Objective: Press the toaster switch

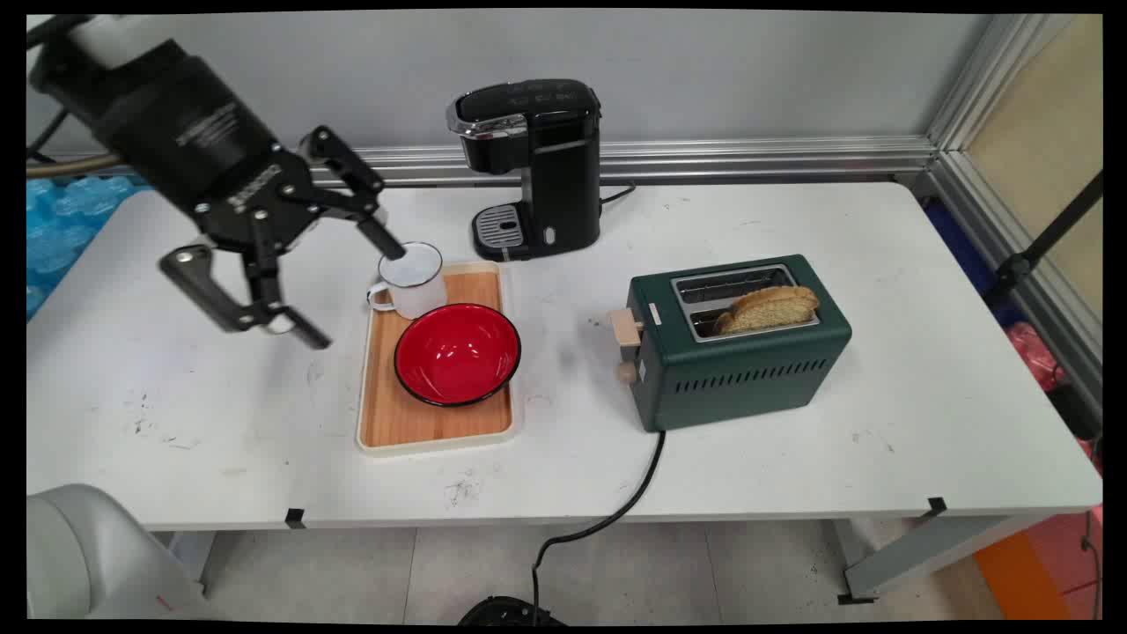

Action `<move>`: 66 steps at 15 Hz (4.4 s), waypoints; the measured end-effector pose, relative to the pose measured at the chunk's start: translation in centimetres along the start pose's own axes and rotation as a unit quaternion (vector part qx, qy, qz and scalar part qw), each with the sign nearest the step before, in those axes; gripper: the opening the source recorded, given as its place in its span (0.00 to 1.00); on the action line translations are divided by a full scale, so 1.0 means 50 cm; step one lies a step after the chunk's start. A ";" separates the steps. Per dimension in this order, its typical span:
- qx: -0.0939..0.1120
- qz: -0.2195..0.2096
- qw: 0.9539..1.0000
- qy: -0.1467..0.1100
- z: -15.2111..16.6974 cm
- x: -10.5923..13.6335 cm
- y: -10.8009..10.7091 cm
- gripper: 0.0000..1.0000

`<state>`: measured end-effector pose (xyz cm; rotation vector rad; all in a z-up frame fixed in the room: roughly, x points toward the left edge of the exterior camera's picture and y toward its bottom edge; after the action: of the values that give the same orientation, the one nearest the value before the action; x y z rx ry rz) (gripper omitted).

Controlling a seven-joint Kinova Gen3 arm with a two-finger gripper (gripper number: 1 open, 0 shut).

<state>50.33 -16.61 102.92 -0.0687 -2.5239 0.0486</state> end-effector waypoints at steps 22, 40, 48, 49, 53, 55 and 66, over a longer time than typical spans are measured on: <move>0.168 -0.297 0.940 -0.021 0.288 0.175 -0.143 0.00; 0.156 -0.301 0.939 -0.057 0.435 0.188 -0.197 0.00; 0.150 -0.299 0.940 -0.070 0.480 0.180 -0.216 0.00; 0.150 -0.299 0.940 -0.072 0.486 0.179 -0.219 0.00; 0.146 -0.301 0.939 -0.079 0.508 0.173 -0.227 0.00; 0.144 -0.302 0.939 -0.082 0.517 0.170 -0.230 0.00; 0.136 -0.301 0.939 -0.093 0.551 0.163 -0.240 0.00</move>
<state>27.32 -28.61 85.76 0.8517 -2.5864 0.1611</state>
